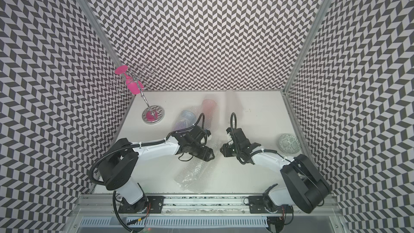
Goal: Unwrap the vase from the bubble wrap
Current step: Unwrap the bubble wrap at the center of the board.
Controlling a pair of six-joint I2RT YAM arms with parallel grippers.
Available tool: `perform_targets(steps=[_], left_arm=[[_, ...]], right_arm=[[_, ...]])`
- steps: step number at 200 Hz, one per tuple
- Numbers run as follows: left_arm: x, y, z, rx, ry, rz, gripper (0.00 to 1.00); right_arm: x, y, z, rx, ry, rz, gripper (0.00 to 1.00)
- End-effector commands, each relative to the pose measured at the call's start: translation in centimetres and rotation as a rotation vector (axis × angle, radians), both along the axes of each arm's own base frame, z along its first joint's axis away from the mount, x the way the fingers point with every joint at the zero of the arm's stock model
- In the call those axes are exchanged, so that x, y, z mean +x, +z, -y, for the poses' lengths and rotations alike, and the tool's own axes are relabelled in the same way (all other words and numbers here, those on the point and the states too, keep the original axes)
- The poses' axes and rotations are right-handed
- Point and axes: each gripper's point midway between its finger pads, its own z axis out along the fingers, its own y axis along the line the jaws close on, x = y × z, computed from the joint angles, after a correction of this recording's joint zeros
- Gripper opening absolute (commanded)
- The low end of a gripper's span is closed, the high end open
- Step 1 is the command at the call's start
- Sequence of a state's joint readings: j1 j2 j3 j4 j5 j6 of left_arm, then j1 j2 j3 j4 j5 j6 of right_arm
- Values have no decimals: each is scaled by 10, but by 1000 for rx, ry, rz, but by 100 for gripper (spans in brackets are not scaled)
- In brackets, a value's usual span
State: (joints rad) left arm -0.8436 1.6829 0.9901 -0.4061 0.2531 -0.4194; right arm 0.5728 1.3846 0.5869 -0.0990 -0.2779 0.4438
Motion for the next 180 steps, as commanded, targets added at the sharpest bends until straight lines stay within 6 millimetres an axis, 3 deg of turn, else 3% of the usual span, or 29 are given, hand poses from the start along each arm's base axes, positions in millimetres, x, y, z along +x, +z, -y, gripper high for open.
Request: perform_targets(steps=[1, 30, 63, 105, 132, 180], left_arm=[[2, 19, 8, -27, -15, 47, 44], [1, 20, 10, -20, -23, 56, 44], [1, 19, 8, -4, -22, 64, 44], [1, 17, 3, 26, -20, 78, 44], [1, 12, -7, 107, -27, 125, 44], [-1, 5, -18, 179, -19, 163, 43]], right_arm=[[17, 16, -10, 16, 0, 85, 24], [17, 15, -15, 8, 11, 89, 23], [17, 18, -13, 5, -2, 101, 0], [20, 29, 0, -13, -57, 158, 0], [17, 12, 20, -101, -129, 111, 0], [16, 5, 31, -87, -204, 82, 0]])
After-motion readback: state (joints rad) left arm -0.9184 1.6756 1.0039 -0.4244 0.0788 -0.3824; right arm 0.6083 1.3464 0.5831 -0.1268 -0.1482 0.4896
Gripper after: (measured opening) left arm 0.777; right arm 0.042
